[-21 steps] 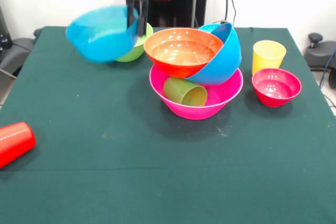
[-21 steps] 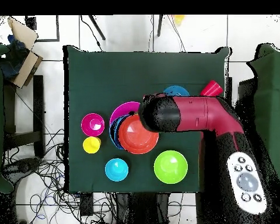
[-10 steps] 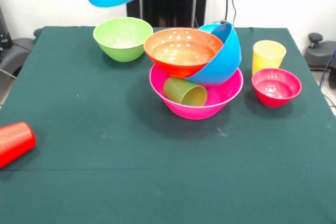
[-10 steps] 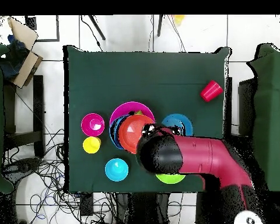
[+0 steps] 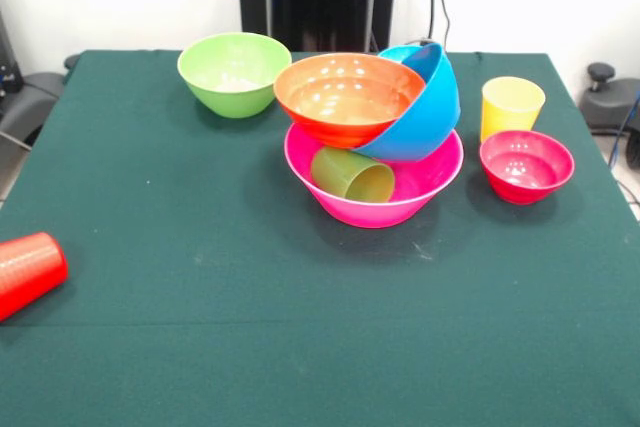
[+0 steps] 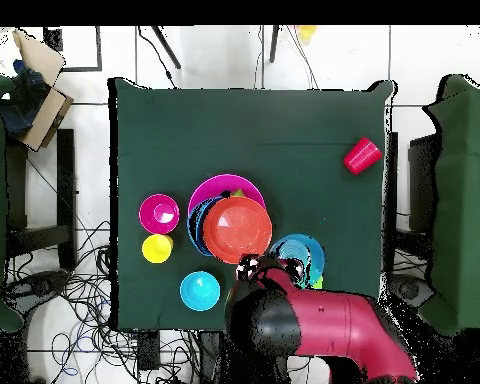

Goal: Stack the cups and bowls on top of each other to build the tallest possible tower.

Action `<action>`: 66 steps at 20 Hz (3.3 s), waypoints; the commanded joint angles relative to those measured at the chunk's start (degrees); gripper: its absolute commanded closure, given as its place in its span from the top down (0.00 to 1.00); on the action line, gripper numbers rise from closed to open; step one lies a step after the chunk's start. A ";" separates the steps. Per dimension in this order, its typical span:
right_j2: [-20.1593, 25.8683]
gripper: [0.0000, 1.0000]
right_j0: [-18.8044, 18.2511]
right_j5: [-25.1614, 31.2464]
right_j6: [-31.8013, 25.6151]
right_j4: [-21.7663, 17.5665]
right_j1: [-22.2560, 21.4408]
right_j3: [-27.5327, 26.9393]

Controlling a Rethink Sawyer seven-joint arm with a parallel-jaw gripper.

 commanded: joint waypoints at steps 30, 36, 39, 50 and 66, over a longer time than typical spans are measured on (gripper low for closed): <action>-6.38 0.00 15.86 11.25 10.53 -0.51 16.56 -24.22; -9.24 0.00 19.21 9.85 11.79 -0.56 20.48 -27.71; -10.97 0.00 21.43 8.69 12.98 -0.37 21.83 -28.44; -14.22 0.00 24.12 3.42 13.18 0.76 23.27 -26.15; -14.51 1.00 23.11 3.64 10.86 2.45 22.48 -25.11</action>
